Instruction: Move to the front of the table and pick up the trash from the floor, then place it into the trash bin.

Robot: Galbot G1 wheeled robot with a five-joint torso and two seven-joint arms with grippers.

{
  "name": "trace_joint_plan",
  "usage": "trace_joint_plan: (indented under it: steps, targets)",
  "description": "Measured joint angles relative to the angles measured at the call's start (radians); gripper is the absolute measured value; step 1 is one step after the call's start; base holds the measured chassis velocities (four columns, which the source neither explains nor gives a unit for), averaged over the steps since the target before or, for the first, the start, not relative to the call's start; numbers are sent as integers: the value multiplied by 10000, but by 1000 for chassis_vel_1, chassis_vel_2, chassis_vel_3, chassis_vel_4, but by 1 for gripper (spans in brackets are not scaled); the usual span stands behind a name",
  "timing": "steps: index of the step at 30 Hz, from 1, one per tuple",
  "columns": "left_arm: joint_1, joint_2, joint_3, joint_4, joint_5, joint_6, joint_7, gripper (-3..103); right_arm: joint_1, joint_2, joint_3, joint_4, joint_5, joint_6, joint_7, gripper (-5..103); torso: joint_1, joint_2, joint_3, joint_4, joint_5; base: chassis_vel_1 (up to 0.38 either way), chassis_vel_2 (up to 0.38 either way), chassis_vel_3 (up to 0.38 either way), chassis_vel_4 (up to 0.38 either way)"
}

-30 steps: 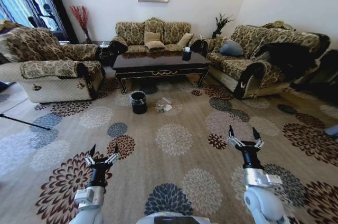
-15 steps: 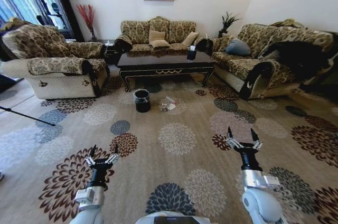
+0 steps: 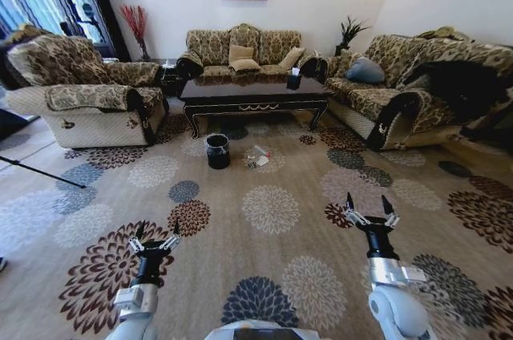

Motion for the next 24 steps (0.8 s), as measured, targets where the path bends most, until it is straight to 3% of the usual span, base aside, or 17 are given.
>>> trace_joint_plan:
  steps: [24]
  targets:
    - [106, 106, -70, -69, -55, -52, 17, 100, 57, 33, -29, 8, 72, 34, 10, 100, -366, -946, -579, 0, 0, 0, 0, 0, 0]
